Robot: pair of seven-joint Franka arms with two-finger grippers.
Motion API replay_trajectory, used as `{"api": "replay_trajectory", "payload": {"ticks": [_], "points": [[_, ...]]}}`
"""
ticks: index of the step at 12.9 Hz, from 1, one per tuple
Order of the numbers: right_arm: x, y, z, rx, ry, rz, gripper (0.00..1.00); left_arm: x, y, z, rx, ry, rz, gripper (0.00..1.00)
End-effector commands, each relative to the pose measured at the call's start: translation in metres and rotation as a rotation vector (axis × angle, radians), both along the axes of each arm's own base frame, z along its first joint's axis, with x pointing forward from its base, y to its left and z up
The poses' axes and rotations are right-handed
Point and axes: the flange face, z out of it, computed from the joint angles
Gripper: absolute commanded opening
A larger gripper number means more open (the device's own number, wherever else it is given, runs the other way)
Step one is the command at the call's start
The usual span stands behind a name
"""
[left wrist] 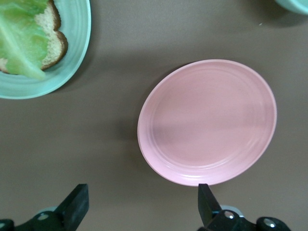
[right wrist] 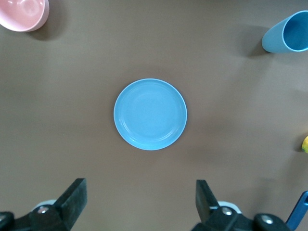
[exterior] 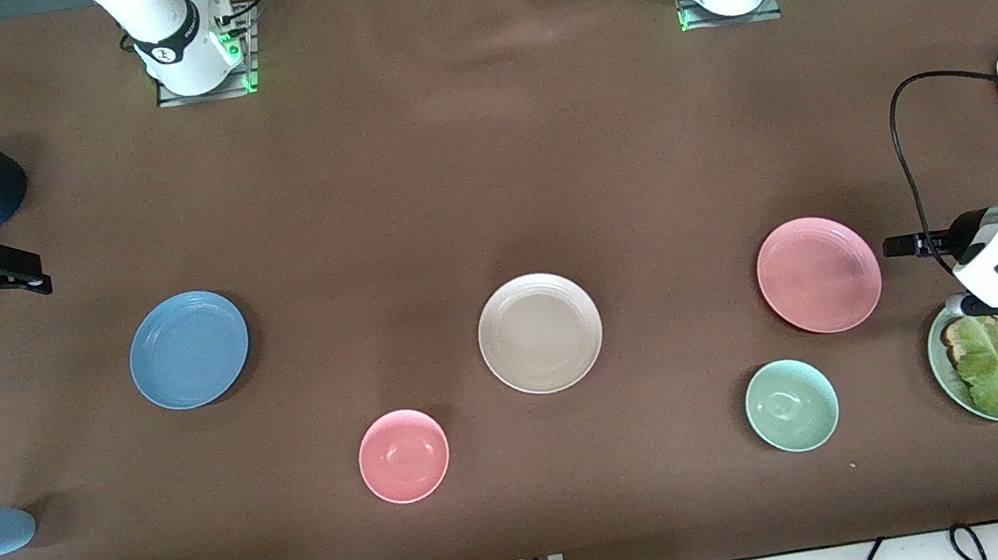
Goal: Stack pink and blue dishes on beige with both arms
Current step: 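Reach the left gripper down to the rim of the pink plate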
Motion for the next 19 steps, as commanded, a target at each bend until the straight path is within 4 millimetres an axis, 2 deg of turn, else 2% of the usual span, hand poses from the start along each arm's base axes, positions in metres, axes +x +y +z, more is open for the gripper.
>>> {"api": "replay_trajectory", "payload": {"ticks": [1, 2, 3, 5, 8, 9, 11, 13, 14, 16, 19], "points": [[0.002, -0.007, -0.005, 0.002, 0.007, 0.018, 1.00, -0.008, 0.009, -0.033, -0.057, -0.066, -0.027, 1.00], [0.003, -0.008, -0.008, 0.002, 0.008, 0.021, 1.00, -0.015, 0.008, -0.050, -0.051, -0.094, -0.032, 1.00], [0.002, -0.007, -0.022, 0.007, 0.025, 0.049, 1.00, -0.025, 0.006, -0.063, -0.045, -0.115, -0.035, 1.00], [-0.006, -0.009, -0.047, 0.007, -0.012, 0.054, 1.00, -0.047, 0.002, -0.078, -0.037, -0.139, -0.032, 1.00], [-0.008, -0.009, -0.051, 0.005, -0.024, 0.054, 1.00, -0.062, -0.007, -0.096, -0.041, -0.142, -0.035, 1.00], [-0.008, -0.010, -0.055, 0.007, -0.018, 0.052, 1.00, -0.063, -0.007, -0.098, -0.041, -0.139, -0.029, 0.97], [-0.006, -0.012, -0.060, -0.001, -0.016, 0.051, 1.00, -0.067, -0.007, -0.102, -0.043, -0.128, -0.027, 0.66], [-0.001, -0.014, -0.078, -0.009, -0.022, 0.050, 1.00, -0.066, -0.005, -0.102, -0.043, -0.130, -0.030, 0.12], [-0.002, -0.013, -0.098, -0.013, -0.017, 0.039, 1.00, -0.065, -0.006, -0.103, -0.042, -0.130, -0.033, 0.00], [-0.007, -0.025, -0.140, -0.017, -0.059, 0.026, 1.00, -0.064, -0.005, -0.103, -0.042, -0.130, -0.036, 0.00], [-0.006, -0.029, -0.171, -0.018, -0.052, 0.017, 1.00, -0.059, -0.004, -0.091, -0.039, -0.137, -0.027, 0.00]]}}
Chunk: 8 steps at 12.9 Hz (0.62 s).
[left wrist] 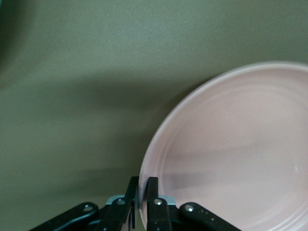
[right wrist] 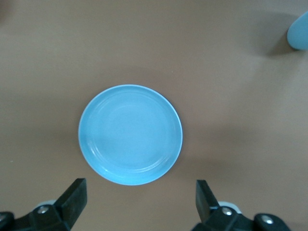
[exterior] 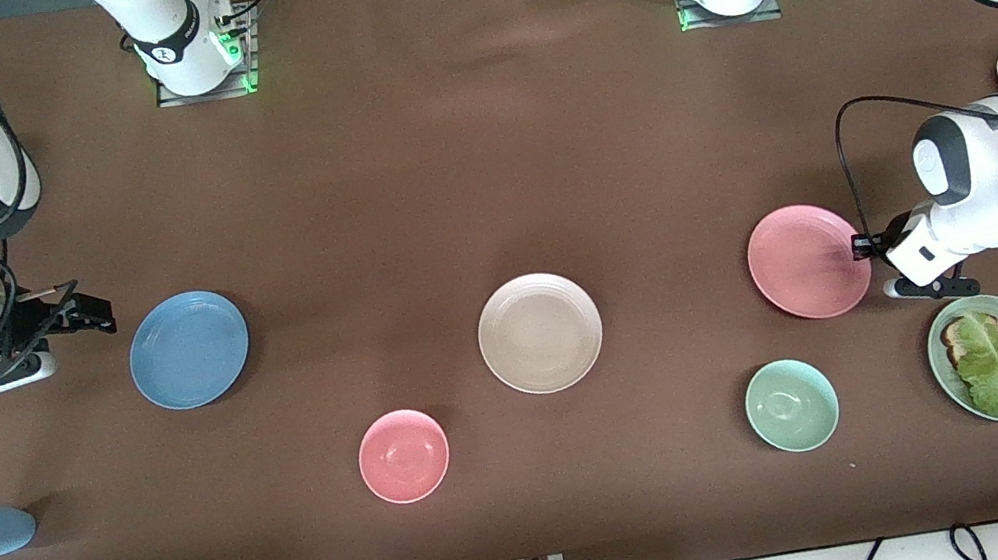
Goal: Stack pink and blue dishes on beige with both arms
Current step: 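Reach the left gripper down to the rim of the pink plate, then carry the pink plate onto the beige plate while the right gripper reaches the blue plate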
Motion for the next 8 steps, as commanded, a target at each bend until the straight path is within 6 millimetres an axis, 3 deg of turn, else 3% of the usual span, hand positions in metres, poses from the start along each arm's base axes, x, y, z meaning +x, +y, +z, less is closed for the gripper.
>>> {"api": "replay_trajectory", "payload": {"ticks": [1, 6, 7, 8], "points": [[0.001, -0.004, -0.026, -0.005, 0.004, 0.003, 1.00, 0.000, 0.001, 0.028, -0.020, -0.011, 0.001, 0.00], [0.009, -0.046, -0.099, -0.009, 0.009, 0.010, 1.00, -0.002, -0.010, 0.127, -0.051, 0.099, 0.008, 0.00], [0.010, -0.046, -0.105, -0.009, 0.008, 0.009, 1.00, -0.004, -0.024, 0.139, -0.060, 0.111, 0.048, 0.00], [0.010, -0.045, -0.107, -0.008, 0.004, 0.005, 1.00, -0.002, -0.052, 0.147, -0.075, 0.110, 0.076, 0.00]]}}
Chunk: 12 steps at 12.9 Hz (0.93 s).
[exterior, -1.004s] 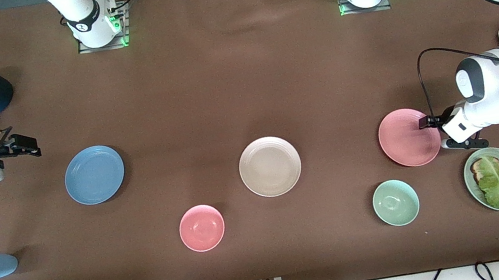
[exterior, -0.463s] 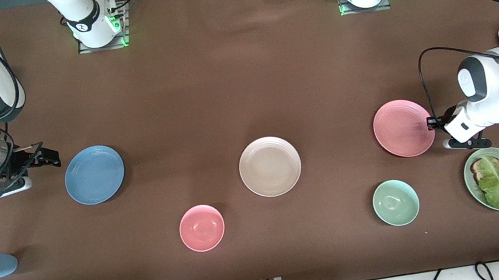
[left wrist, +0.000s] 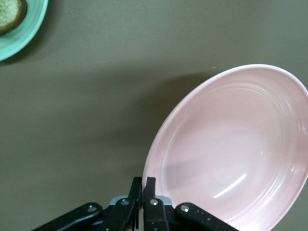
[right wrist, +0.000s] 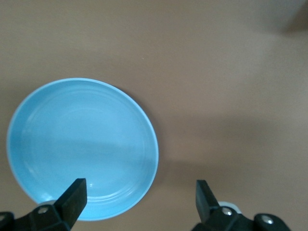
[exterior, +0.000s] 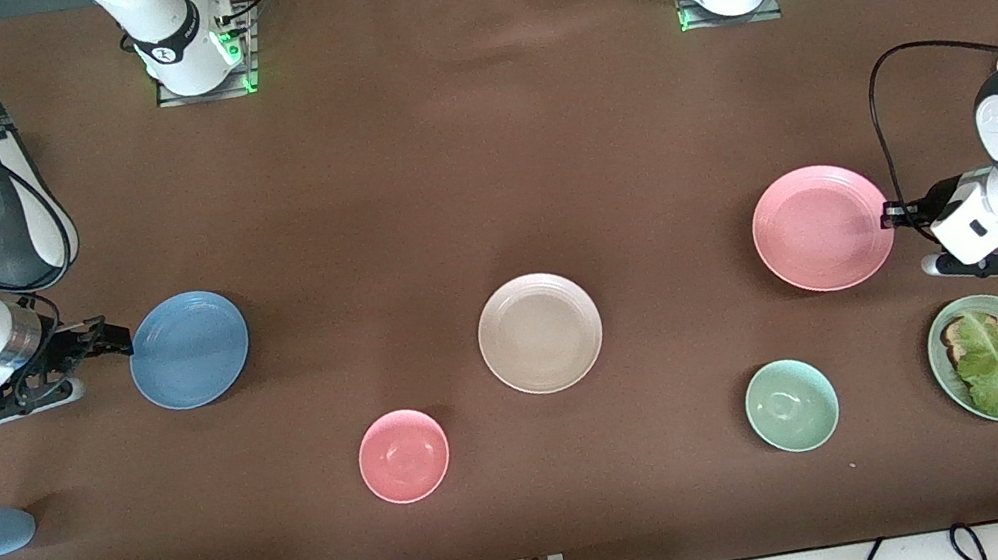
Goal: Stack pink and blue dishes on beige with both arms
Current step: 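Carry the pink plate onto the beige plate while the right gripper reaches the blue plate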
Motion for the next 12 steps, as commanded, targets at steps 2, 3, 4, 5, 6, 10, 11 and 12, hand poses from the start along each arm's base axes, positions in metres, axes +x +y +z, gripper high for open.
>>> {"api": "replay_trajectory", "payload": {"ticks": [2, 3, 4, 5, 6, 10, 11, 12], "points": [[0.005, 0.000, -0.019, 0.001, -0.023, 0.011, 1.00, 0.002, -0.090, 0.027, -0.017, 0.016, 0.123, 0.00], [0.006, 0.000, -0.024, 0.000, -0.026, 0.014, 1.00, 0.007, -0.121, 0.033, -0.015, 0.009, 0.156, 0.00], [0.005, 0.000, -0.024, 0.000, -0.025, 0.016, 1.00, 0.013, -0.150, 0.033, -0.011, 0.011, 0.191, 0.00], [0.005, 0.000, -0.021, 0.002, -0.022, 0.015, 1.00, 0.020, -0.179, 0.033, -0.008, 0.014, 0.220, 0.00], [0.005, 0.003, -0.018, 0.003, -0.019, 0.014, 1.00, 0.025, -0.208, 0.027, -0.002, 0.018, 0.235, 0.00], [0.004, -0.003, -0.026, 0.004, -0.012, 0.006, 1.00, 0.029, -0.310, -0.017, 0.005, 0.007, 0.284, 0.00], [0.004, -0.003, -0.029, 0.004, -0.007, 0.005, 1.00, 0.027, -0.325, -0.022, -0.001, -0.013, 0.296, 0.00], [0.003, -0.004, -0.034, 0.006, -0.001, -0.001, 0.99, 0.025, -0.340, -0.031, -0.005, -0.025, 0.307, 0.00]]}}
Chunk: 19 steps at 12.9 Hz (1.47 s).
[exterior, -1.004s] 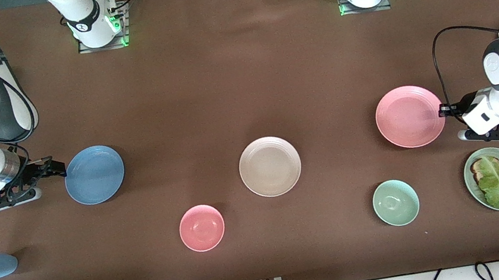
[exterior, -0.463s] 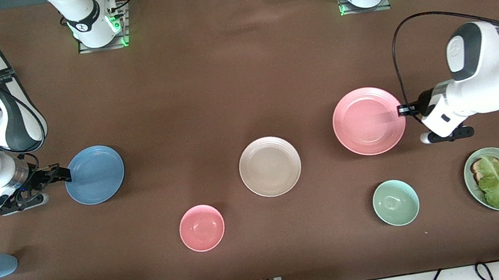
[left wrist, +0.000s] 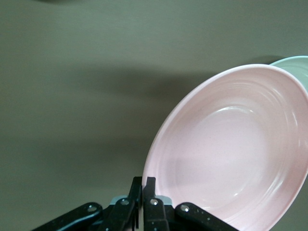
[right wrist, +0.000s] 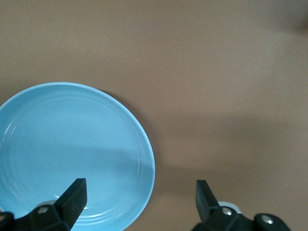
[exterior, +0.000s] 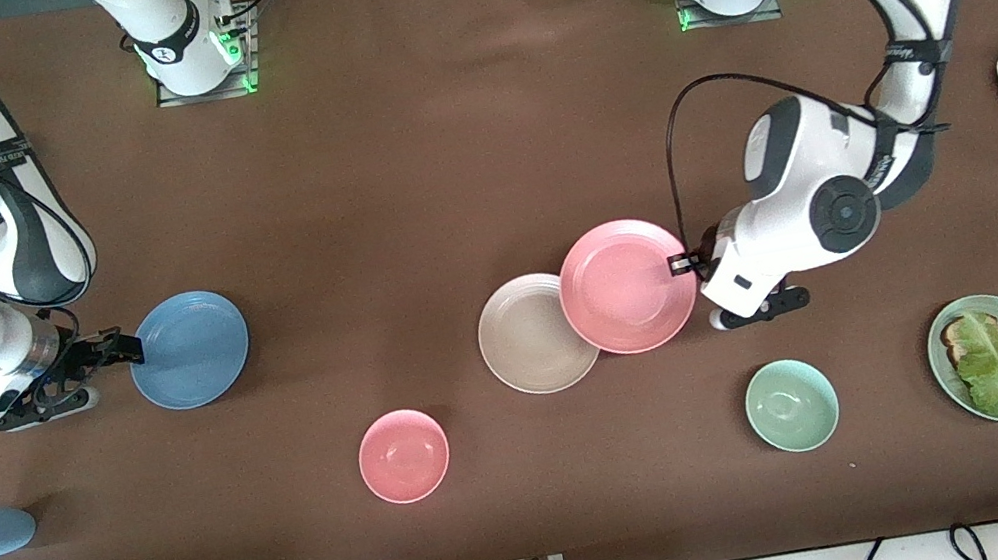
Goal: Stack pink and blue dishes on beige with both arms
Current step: 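Carry the pink plate onto the beige plate while the right gripper reaches the blue plate, then open the left gripper and withdraw it from the pink plate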
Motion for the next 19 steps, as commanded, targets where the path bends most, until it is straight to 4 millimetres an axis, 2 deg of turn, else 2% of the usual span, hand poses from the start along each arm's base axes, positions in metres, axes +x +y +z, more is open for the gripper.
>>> {"api": "replay_trajectory", "payload": {"ticks": [1, 3, 5, 8, 10, 12, 13, 14, 15, 17, 19], "points": [[-0.001, -0.005, -0.015, 0.015, 0.016, -0.014, 0.99, 0.004, -0.035, -0.013, -0.019, -0.028, 0.041, 0.00], [-0.003, -0.004, -0.035, 0.024, 0.040, -0.020, 0.99, -0.004, -0.062, -0.025, -0.022, -0.042, 0.042, 0.00], [-0.003, 0.000, -0.039, 0.027, 0.046, -0.020, 0.98, -0.008, -0.080, -0.031, -0.022, -0.044, 0.028, 0.00], [-0.004, 0.001, -0.041, 0.028, 0.051, -0.018, 0.98, -0.001, -0.091, -0.043, -0.027, -0.042, 0.042, 0.00], [-0.004, 0.000, -0.048, 0.028, 0.053, -0.018, 0.98, 0.007, -0.090, -0.042, -0.034, -0.054, 0.049, 0.00], [-0.005, 0.000, -0.056, 0.027, 0.053, -0.018, 0.98, 0.006, -0.089, -0.049, -0.030, -0.045, 0.052, 0.00], [-0.005, -0.002, -0.057, 0.027, 0.053, -0.021, 0.98, 0.008, -0.087, -0.048, -0.031, -0.046, 0.055, 0.30], [-0.006, -0.004, -0.062, 0.028, 0.060, -0.023, 0.98, 0.009, -0.086, -0.047, -0.030, -0.050, 0.051, 0.71], [-0.007, -0.007, -0.064, 0.027, 0.057, -0.027, 0.95, 0.007, -0.089, -0.049, -0.025, -0.050, 0.042, 1.00], [-0.007, -0.008, -0.070, 0.028, 0.062, -0.029, 0.92, 0.004, -0.091, -0.048, 0.034, -0.082, 0.004, 1.00], [-0.007, -0.009, -0.069, 0.029, 0.063, -0.029, 0.78, 0.006, -0.079, -0.048, 0.069, -0.067, 0.039, 1.00]]}}
